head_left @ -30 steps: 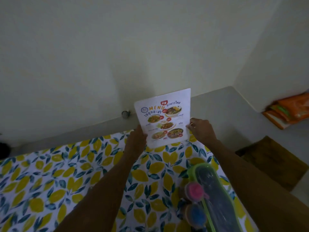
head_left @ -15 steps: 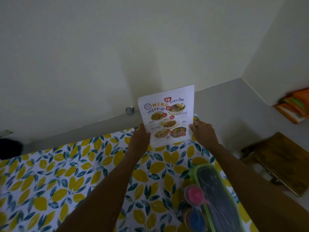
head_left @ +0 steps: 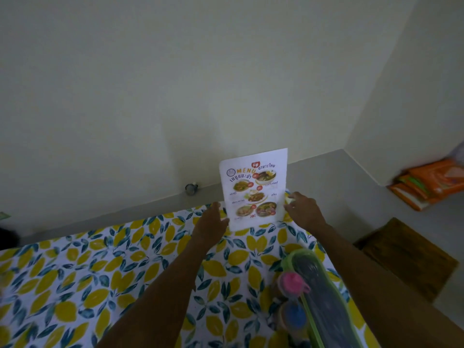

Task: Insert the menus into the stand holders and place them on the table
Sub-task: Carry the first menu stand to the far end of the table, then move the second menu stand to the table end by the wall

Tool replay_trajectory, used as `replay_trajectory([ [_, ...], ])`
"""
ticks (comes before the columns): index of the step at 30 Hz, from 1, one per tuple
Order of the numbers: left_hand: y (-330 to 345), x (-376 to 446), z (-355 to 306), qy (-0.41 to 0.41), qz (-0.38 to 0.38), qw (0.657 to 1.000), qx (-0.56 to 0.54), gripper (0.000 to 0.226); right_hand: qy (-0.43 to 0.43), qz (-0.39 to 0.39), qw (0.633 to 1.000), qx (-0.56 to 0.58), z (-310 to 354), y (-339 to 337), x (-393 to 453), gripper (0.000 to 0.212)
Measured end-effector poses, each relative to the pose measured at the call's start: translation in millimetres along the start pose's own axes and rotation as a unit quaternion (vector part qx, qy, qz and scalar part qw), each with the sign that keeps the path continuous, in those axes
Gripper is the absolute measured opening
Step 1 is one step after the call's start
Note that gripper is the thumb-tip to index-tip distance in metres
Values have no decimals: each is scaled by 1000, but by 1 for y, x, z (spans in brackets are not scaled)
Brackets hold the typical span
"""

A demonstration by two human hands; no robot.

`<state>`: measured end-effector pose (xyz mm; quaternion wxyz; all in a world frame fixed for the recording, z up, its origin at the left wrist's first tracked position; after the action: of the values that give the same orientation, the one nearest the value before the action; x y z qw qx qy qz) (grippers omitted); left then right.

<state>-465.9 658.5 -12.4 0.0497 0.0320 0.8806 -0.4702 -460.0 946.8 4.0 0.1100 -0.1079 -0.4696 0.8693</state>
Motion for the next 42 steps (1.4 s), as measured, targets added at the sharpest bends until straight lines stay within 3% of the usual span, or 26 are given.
replay_trajectory([
  [7,-71,-55,5,102,-79,971,202,68,-87,-5,986,-139,74,-18,-67,46],
  [15,-158,-146,90,124,-146,956,222,74,-178,-18,954,-242,191,19,-189,55],
  [22,-234,-256,258,27,-130,969,207,79,-253,36,939,-229,310,131,-313,61],
  [28,-293,-344,390,-81,-153,961,216,80,-329,85,914,-220,412,220,-396,63],
  [31,-319,-375,439,-115,-166,953,224,84,-362,105,901,-212,453,256,-430,62],
  [35,-342,-402,492,-155,-174,946,225,72,-390,124,887,-214,495,296,-459,60],
  [42,-367,-420,580,-203,-158,943,213,82,-413,156,871,-216,550,366,-478,58],
])
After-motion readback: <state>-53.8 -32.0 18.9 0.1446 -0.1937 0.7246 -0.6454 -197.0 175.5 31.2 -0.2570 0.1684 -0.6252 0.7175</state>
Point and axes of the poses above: each hand's wrist, its own x-axis towards the middle knuckle, its own y-axis out of the palm, z = x × y, the point moved 10 cm from there along x, towards the middle knuckle, and after that the axes turned 8 degrees about -z, right-handed, at the moved point
